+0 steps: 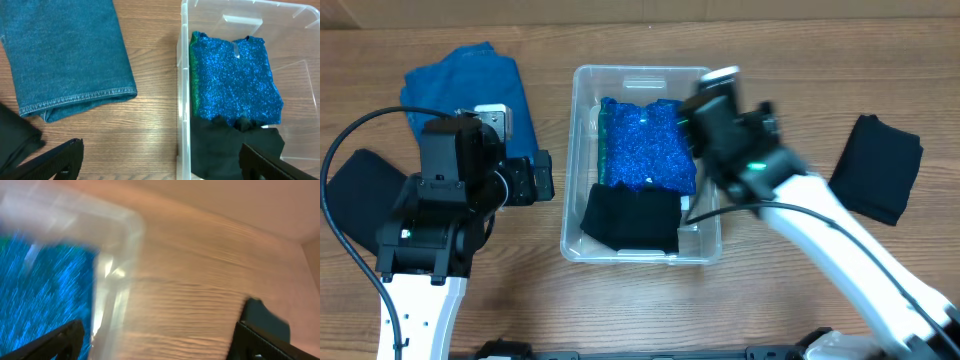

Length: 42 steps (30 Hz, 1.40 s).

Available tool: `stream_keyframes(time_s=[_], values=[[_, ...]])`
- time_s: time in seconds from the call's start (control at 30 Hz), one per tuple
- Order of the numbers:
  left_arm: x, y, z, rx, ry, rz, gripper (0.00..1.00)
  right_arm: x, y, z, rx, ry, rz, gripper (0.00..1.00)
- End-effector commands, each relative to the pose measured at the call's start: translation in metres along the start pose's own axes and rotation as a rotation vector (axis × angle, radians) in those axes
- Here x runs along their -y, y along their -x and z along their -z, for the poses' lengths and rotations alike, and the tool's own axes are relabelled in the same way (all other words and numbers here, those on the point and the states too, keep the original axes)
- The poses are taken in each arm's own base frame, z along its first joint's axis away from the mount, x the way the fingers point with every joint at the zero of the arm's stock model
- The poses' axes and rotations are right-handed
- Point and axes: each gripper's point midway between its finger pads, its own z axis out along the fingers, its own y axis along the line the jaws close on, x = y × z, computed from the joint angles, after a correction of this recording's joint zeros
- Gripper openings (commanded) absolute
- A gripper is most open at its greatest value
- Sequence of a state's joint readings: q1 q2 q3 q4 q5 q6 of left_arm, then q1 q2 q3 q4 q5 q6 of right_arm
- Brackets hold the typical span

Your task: Pack container

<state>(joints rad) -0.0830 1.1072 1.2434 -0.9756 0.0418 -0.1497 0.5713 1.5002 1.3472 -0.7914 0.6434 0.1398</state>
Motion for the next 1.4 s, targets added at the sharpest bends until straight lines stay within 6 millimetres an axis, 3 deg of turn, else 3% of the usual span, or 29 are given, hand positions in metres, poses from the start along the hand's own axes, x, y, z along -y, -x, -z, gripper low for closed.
stream_keyframes(time_s=[0.0, 0.07, 0.13, 0.2, 0.3, 0.37, 0.43, 0.53, 0.63, 0.67, 0.7, 0.73, 0.77, 0.83, 0.93, 1.0, 1.1, 1.13, 1.17, 1.23, 1.27, 1.3, 1.37], values=[[0.002, 0.007, 0.006, 0.021, -0.011, -0.010, 1.00, 0.095, 0.018, 0.013, 0.043, 0.013, -0.407, 1.00], [0.002, 0.007, 0.006, 0.021, -0.011, -0.010, 1.00, 0.160, -0.002, -0.008, -0.020, -0.027, -0.561, 1.00], [0.002, 0.007, 0.006, 0.021, -0.011, -0.010, 1.00, 0.204, -0.029, -0.028, -0.088, -0.061, -0.670, 1.00], [0.002, 0.007, 0.006, 0.021, -0.011, -0.010, 1.00, 0.256, -0.073, -0.056, -0.187, -0.108, -0.811, 1.00], [0.002, 0.007, 0.006, 0.021, -0.011, -0.010, 1.00, 0.303, -0.147, -0.099, -0.345, -0.128, -0.975, 1.00], [0.002, 0.007, 0.006, 0.020, -0.011, -0.010, 1.00, 0.313, -0.194, -0.126, -0.453, -0.125, -1.047, 1.00], [0.002, 0.006, 0.006, 0.019, -0.011, -0.010, 1.00, 0.309, -0.224, -0.150, -0.521, -0.084, -1.056, 1.00], [0.002, 0.005, 0.005, 0.013, -0.010, -0.009, 1.00, 0.285, -0.249, -0.178, -0.596, 0.027, -1.042, 1.00], [0.002, 0.005, 0.005, 0.013, -0.010, -0.009, 1.00, 0.269, -0.276, -0.193, -0.682, 0.051, -1.052, 1.00], [0.002, 0.005, 0.005, 0.013, -0.010, -0.009, 1.00, 0.264, -0.280, -0.196, -0.693, 0.070, -1.050, 0.95], [0.002, 0.005, 0.006, 0.014, -0.010, -0.009, 1.00, 0.258, -0.280, -0.199, -0.694, 0.111, -1.048, 0.81], [0.002, 0.005, 0.006, 0.014, -0.010, -0.009, 1.00, 0.255, -0.278, -0.200, -0.690, 0.132, -1.053, 0.59], [0.002, 0.005, 0.006, 0.014, -0.010, -0.009, 1.00, 0.252, -0.274, -0.201, -0.676, 0.161, -1.064, 0.17], [0.002, 0.005, 0.005, 0.013, -0.010, -0.009, 1.00, 0.247, -0.267, -0.201, -0.660, 0.206, -1.080, 0.04], [0.002, 0.005, 0.006, 0.014, -0.010, -0.009, 1.00, 0.242, -0.239, -0.195, -0.608, 0.311, -1.110, 0.04], [0.002, 0.005, 0.006, 0.014, -0.010, -0.009, 1.00, 0.248, -0.202, -0.183, -0.529, 0.364, -1.099, 0.04], [0.002, 0.005, 0.005, 0.013, -0.010, -0.009, 1.00, 0.254, -0.111, -0.140, -0.313, 0.470, -0.991, 0.04], [0.002, 0.005, 0.005, 0.013, -0.010, -0.009, 1.00, 0.250, -0.071, -0.114, -0.239, 0.490, -0.921, 0.04], [0.001, 0.005, 0.006, 0.013, -0.009, -0.009, 1.00, 0.232, -0.023, -0.076, -0.146, 0.527, -0.779, 0.04], [0.001, 0.005, 0.005, 0.013, -0.008, -0.009, 1.00, 0.201, 0.020, -0.035, -0.061, 0.580, -0.627, 0.04], [0.001, 0.005, 0.005, 0.013, -0.006, -0.009, 1.00, 0.170, 0.046, -0.004, -0.006, 0.628, -0.515, 0.04], [0.001, 0.005, 0.006, 0.012, -0.006, -0.009, 1.00, 0.151, 0.059, 0.015, 0.024, 0.648, -0.455, 0.04], [0.000, 0.004, 0.006, 0.009, 0.002, -0.008, 1.00, 0.089, 0.078, 0.055, 0.072, 0.703, -0.290, 0.04]])
